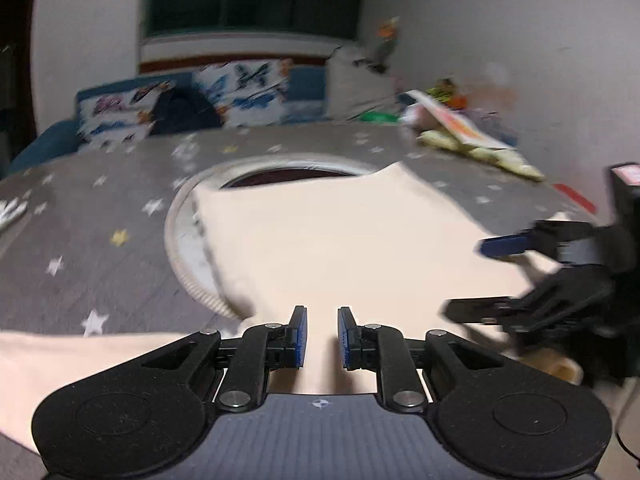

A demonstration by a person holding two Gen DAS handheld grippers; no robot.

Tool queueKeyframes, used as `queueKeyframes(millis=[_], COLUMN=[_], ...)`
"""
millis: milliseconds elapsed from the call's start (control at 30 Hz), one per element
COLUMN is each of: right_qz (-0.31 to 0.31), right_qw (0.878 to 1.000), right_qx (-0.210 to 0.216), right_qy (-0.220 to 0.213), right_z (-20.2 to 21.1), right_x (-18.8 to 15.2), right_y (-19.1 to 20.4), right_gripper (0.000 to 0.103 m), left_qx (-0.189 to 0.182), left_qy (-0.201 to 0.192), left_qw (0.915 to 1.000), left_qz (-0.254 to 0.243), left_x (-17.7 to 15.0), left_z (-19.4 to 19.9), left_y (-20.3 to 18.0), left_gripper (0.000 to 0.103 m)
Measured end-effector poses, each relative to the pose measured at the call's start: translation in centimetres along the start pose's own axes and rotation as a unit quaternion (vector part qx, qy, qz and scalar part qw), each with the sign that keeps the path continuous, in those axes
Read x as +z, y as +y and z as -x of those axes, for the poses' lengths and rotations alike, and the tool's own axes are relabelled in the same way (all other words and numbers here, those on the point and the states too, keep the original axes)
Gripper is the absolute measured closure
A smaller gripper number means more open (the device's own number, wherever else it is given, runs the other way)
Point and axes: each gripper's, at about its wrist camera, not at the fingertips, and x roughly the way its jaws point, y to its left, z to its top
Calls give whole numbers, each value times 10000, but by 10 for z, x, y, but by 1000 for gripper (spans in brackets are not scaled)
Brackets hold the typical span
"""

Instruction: Fold clothes

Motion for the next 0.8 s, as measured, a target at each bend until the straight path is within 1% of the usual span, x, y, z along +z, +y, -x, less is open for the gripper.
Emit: queueKeyframes(millis=[33,100,167,233,300,333,367,433,500,567,633,700,767,800], right_qz=[-2,-2,-5,-9,-10,-12,-13,-13,-14,-17,-17,-17,-18,-18], right_qw=[10000,10000,10000,10000,10000,10000,10000,10000,10000,10000,10000,10000,10000,10000], right_qx=[1,0,3,6,6,7,7,7,8,10,9,8,7,7], right_qy=[1,1,1,3,3,3,3,3,3,3,4,4,4,5], right_z=[0,0,0,0,0,0,0,1,1,1,1,0,0,0], right_x=[0,0,0,0,0,0,0,0,0,0,0,0,0,0], right_y=[0,0,0,-1,-1,-1,-1,-1,-1,-1,0,0,1,1], right_gripper=[0,0,0,0,0,0,0,0,0,0,0,0,0,0], left_qx=[176,186,275,271,215,233,288,359,337,298,287,277,249,289], left_qy=[89,49,65,51,-33,-75,-82,62,135,156,192,197,180,137], left_qw=[9998,9996,9993,9993,9996,9996,9995,9991,9989,9990,9990,9990,9992,9992], left_qz=[64,207,264,262,199,142,119,221,299,300,280,274,254,221], left_x=[-1,-2,-2,-4,-1,1,2,4,6,7,8,9,10,11], left_z=[-5,-2,2,8,9,8,6,-3,-7,-7,-6,-6,-7,-6], left_y=[5,10,16,14,7,4,1,2,3,1,-3,-7,-14,-18], left_gripper=[86,85,85,85,80,74,69,69,66,55,49,38,20,15])
